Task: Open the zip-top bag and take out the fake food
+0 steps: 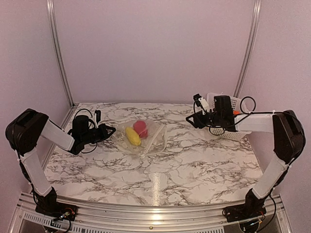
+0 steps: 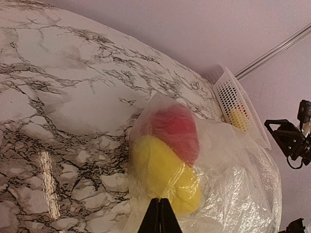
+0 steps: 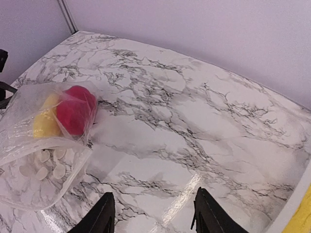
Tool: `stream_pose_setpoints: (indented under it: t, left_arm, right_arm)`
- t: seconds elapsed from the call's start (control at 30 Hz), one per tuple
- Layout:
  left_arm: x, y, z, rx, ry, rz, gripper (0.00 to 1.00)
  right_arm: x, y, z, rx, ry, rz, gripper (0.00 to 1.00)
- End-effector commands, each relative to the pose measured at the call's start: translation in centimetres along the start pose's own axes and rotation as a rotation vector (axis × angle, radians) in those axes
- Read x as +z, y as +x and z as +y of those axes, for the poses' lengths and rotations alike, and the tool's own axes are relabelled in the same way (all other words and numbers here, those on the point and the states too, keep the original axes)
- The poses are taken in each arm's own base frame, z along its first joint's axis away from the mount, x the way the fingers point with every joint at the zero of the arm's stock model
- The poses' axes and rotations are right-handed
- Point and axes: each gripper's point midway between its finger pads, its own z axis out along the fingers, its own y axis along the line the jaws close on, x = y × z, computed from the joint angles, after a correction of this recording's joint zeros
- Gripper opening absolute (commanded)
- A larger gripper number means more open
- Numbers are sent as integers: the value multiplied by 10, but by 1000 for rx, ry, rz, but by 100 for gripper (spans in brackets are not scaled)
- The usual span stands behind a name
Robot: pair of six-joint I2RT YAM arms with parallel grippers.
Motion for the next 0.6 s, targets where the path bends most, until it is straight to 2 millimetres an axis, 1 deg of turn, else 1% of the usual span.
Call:
stream_pose_setpoints:
  t: [0.0, 0.1, 0.23, 0.33, 0.4, 0.43, 0.57]
  left_arm:
    - [2, -8, -6, 16, 31, -20, 0]
    - [2, -8, -6, 16, 33, -19, 0]
    - [2, -8, -8, 13, 42, -20, 0]
    - [1, -7, -9, 9, 50, -20, 0]
    - [1, -7, -9, 8, 52, -20, 0]
    - [1, -7, -9, 10, 52, -20, 0]
    - [3, -7, -10, 8, 60, -13, 0]
  right_arm:
    - [9, -1, 64, -46, -180, -51, 51]
    - [18, 10, 101, -67, -264, -37, 47]
    - [33, 22, 136, -94, -334, -20, 45]
    - [46, 32, 149, -106, -360, -3, 44]
    - [55, 38, 155, -108, -376, 3, 43]
    - [60, 44, 157, -105, -387, 14, 42]
    - [72, 50, 168, -124, -408, 11, 39]
